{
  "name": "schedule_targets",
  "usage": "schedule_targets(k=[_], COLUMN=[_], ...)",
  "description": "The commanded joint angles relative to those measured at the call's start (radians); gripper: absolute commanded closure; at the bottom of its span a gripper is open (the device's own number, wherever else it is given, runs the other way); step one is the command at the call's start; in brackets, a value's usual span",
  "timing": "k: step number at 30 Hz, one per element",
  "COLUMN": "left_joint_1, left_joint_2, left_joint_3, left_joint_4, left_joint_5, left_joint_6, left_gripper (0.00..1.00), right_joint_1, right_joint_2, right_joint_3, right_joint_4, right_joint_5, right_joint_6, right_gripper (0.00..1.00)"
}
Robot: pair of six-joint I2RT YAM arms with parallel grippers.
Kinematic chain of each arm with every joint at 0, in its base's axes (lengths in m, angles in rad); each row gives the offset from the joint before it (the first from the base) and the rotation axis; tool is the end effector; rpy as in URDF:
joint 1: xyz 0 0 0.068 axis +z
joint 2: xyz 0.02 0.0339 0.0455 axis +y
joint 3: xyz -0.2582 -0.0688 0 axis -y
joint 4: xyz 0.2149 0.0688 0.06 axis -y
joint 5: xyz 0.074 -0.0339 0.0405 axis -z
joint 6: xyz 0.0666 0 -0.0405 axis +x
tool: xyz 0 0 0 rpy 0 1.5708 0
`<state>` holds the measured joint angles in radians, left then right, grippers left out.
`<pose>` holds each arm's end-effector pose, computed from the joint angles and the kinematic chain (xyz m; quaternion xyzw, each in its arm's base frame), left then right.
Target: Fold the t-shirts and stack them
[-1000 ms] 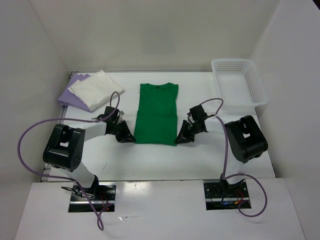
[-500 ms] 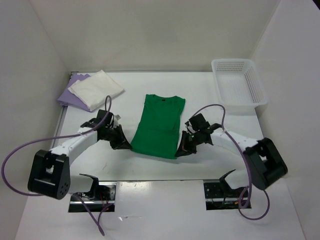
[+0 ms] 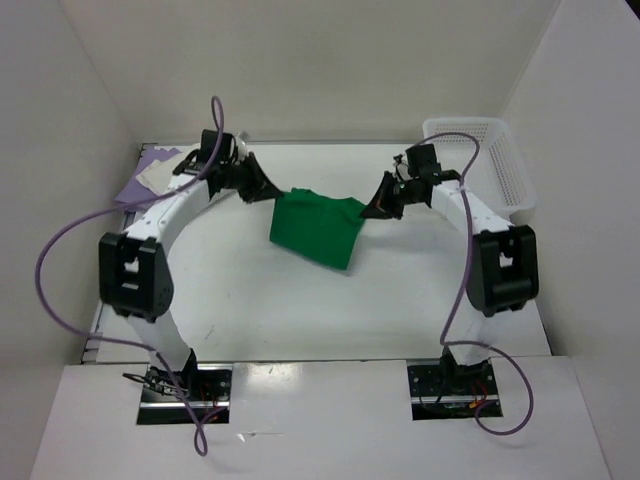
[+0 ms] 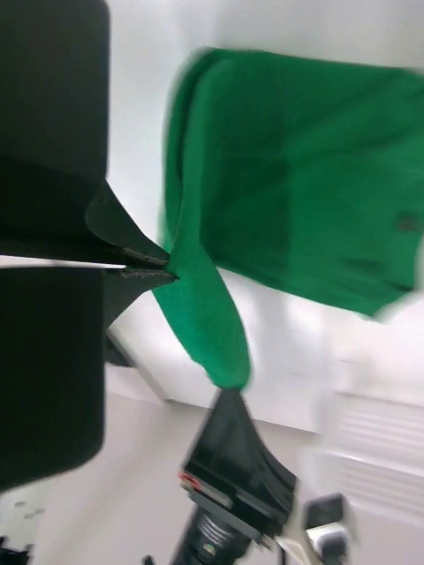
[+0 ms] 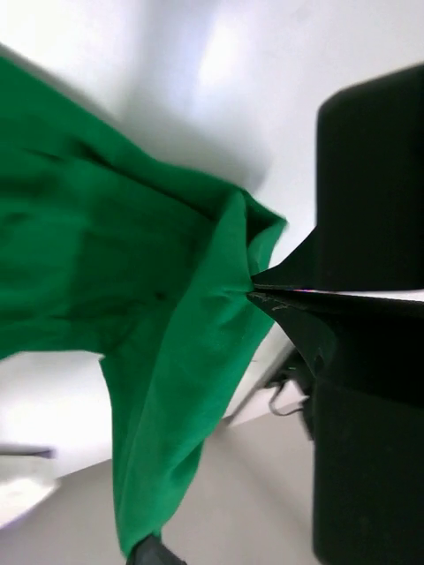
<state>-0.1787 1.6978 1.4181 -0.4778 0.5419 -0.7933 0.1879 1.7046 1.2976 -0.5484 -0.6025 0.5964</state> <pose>0.3590 -0.0998 0.2779 -0.1668 0.8755 -0.3954 0.2222 0.3367 0.1024 0.2342 0.0966 0.9094 0.3718 0.1592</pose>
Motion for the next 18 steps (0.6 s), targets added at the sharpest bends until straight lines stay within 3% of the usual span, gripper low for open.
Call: schedule_targets(k=[1, 7, 15, 18], left_joint_1=[0.007, 0.016, 0.016, 0.016], left_joint_2=[0.176, 0.459, 0.655, 0.707], left_joint_3=[0.199, 0.421, 0.639, 0.748], left_joint_4=[0.084, 0.117, 0.203, 0.203], left_joint_5=[-0.056, -0.1, -0.126, -0.158], left_joint_6=[-0.023, -0.035, -0.118, -0.138], left_gripper=[0.99, 0.94, 0.82, 0.73], right_joint_1=[-0.047, -0.047, -0.056, -0.056], right_joint_2=[0.137, 0.369, 0.431, 0.431], right_joint_3=[0.168, 0.402, 0.434, 0.452], right_joint_4=[0.031, 0.01, 0.013, 0.03], right_joint_5=[0.015, 0.098, 0.161, 0.17], right_joint_6=[-0.073, -0.073, -0.052, -0.027], right_gripper=[1.0, 1.0, 1.0, 0.89])
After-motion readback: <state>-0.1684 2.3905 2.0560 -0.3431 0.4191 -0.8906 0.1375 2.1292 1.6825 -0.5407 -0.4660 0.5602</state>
